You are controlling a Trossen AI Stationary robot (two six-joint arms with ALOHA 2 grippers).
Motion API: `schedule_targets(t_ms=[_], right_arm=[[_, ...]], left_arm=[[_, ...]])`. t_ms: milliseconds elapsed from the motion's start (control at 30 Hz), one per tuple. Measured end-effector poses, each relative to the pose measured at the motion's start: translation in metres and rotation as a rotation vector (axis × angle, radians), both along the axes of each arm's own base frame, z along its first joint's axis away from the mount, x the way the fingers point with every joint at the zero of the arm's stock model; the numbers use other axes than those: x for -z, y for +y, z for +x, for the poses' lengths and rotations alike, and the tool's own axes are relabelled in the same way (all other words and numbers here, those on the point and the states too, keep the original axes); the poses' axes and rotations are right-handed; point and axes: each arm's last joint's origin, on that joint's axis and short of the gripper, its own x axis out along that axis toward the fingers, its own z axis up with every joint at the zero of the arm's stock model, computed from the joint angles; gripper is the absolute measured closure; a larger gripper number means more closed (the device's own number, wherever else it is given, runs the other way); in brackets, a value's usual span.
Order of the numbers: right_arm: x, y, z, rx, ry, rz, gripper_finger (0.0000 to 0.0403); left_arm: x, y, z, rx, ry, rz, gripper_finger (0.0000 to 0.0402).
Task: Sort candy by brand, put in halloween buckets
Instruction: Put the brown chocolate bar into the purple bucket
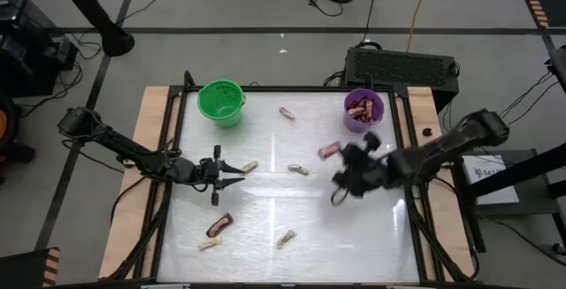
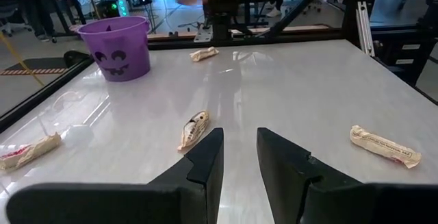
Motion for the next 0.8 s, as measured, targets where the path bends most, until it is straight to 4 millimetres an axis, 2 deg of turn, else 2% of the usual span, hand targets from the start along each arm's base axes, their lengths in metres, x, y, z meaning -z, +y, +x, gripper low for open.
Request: schedule_targets(t_ms=[167,367,633,800], right_arm=[[-0.011,-0.049,-0.023,0.285,0.028,-0.02,0.0403],[-0.015,-0.095,-0.037,0.542,0.054,-0.008,0.0403],[-0.007,-0.143,-0.043,0.709,0.159,0.091,0.0402],[-0.003,-0.162,-0.044,0.746,0.172,0.152,0.0403]], left_arm=[[0.0,0.0,0.0,0.0,0.0,0.0,0.0304],[0.0,0.0,0.0,0.0,0.0,0.001,0.0304],[0.0,0.0,0.0,0.0,0.0,0.001,0.0304],[0.0,0.0,0.0,0.0,0.0,0.003,0.0304]])
